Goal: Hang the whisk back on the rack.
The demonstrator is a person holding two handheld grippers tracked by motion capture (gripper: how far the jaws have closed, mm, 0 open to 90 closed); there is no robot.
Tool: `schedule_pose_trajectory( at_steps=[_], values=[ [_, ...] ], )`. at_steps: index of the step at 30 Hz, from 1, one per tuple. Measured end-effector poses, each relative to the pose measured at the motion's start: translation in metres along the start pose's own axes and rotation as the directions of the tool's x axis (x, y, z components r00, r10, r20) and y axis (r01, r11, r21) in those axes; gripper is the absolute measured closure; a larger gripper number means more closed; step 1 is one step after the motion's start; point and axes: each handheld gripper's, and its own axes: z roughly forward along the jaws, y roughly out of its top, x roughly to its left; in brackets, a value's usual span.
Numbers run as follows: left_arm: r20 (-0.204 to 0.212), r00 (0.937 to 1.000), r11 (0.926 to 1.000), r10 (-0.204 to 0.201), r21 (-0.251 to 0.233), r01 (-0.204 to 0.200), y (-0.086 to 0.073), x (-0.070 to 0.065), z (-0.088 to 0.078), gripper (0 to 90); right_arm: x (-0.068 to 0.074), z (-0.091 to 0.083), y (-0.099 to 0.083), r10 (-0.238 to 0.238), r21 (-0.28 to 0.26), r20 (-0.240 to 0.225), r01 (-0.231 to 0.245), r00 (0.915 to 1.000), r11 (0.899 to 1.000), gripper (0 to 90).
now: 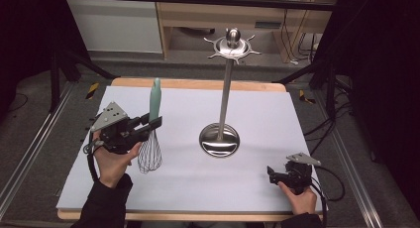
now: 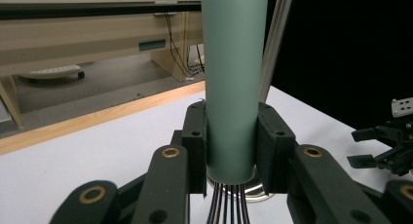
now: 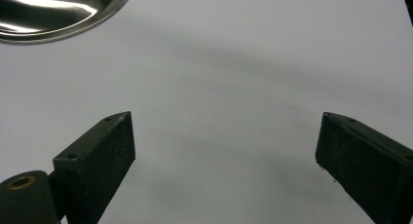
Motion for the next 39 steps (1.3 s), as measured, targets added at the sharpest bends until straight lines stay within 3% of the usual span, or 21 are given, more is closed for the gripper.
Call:
schedule_pose_trajectory(
  at_steps=[20, 39],
  values=[
    [0.043, 0.9982, 0.9991, 0.041, -0.014, -0.04, 0.031, -0.017, 0.025, 68.7, 0.0, -0.001, 0.0, 0.004, -0.002, -0.003, -0.004, 1.0, 1.0, 7.8],
    [0.068, 0.9939, 0.9961, 0.086, -0.022, -0.085, 0.058, -0.035, 0.037, 68.7, -0.001, -0.002, 0.001, 0.012, -0.005, -0.001, -0.012, 0.9999, 1.0, 7.8]
  ],
)
